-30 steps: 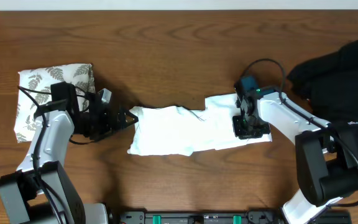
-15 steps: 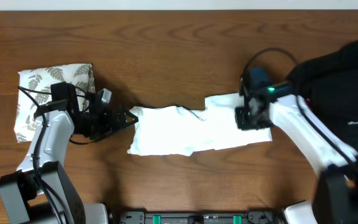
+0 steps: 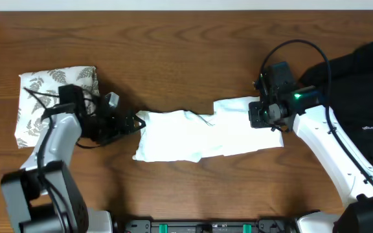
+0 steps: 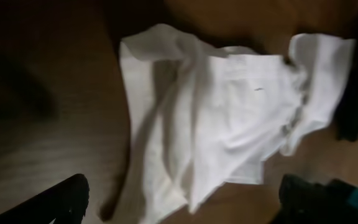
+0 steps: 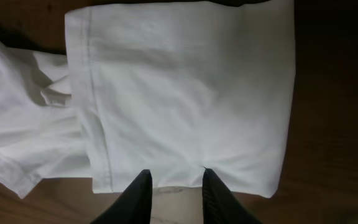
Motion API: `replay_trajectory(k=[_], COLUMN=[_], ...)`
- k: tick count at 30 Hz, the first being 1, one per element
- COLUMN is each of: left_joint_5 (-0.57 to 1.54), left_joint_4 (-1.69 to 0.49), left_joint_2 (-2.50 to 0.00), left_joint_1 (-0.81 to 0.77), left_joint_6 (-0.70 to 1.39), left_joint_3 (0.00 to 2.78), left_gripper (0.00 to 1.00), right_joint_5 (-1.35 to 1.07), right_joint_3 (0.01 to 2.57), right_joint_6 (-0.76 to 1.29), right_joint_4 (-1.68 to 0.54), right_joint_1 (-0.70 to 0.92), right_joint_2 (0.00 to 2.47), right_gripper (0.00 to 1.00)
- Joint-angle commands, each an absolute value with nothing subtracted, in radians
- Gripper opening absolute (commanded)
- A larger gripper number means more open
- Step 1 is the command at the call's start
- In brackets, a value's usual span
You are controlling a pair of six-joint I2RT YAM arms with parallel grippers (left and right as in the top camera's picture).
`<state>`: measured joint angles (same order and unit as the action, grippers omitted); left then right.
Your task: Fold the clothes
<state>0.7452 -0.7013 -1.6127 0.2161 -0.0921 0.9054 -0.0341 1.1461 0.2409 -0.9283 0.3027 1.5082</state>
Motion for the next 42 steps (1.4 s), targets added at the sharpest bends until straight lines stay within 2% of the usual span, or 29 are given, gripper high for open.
replay_trajectory(k=[1, 16, 18, 21, 22, 23, 25, 27, 33, 34, 35, 42], left_joint_5=[0.631, 0.62, 0.619, 0.619, 0.619, 0.619, 0.618, 0.617, 0.605, 0.582, 0.55, 0.372], left_joint_4=[-0.679, -0.616, -0.619, -0.62, -0.619, -0.619, -0.619, -0.619, -0.635, -0.645, -0.658, -0.764], left_joint_2=[-1.654, -1.808, -1.812, -1.812, -1.812, -1.812, -1.812, -1.812, -1.812, -1.812, -1.812, -1.782], left_joint_1=[0.179, 0.003, -0.028, -0.064, -0.072, -0.079, -0.083, -0.083, -0.078, -0.075, -0.07, 0.012], left_joint_6=[-0.052, 0.033, 0.04, 0.055, 0.055, 0.058, 0.058, 0.059, 0.059, 0.063, 0.072, 0.092], left_joint_3=[0.889, 0.889, 0.889, 0.889, 0.889, 0.889, 0.889, 0.889, 0.889, 0.89, 0.891, 0.917], left_gripper=[0.98, 0.99, 0.96, 0.83, 0.7, 0.61, 0.49, 0.43, 0.19, 0.1, 0.06, 0.06], right_joint_5=[-0.042, -0.042, -0.042, -0.042, -0.042, -0.042, -0.042, -0.042, -0.041, -0.041, -0.041, -0.024], right_joint_3=[1.146, 1.146, 1.146, 1.146, 1.146, 1.146, 1.146, 1.146, 1.146, 1.146, 1.146, 1.146], right_joint_6=[0.23, 0.23, 0.231, 0.231, 0.231, 0.231, 0.23, 0.23, 0.23, 0.23, 0.23, 0.231], right_joint_4=[-0.932, -0.931, -0.931, -0.931, -0.931, -0.932, -0.932, -0.932, -0.933, -0.933, -0.934, -0.931], right_joint_1=[0.295, 0.295, 0.295, 0.295, 0.295, 0.295, 0.295, 0.295, 0.295, 0.295, 0.295, 0.289], right_joint_2=[1.517, 1.517, 1.517, 1.517, 1.517, 1.517, 1.517, 1.517, 1.517, 1.517, 1.517, 1.517], right_gripper=[0.26, 0.25, 0.25, 0.25, 0.25, 0.25, 0.25, 0.25, 0.25, 0.25, 0.25, 0.25])
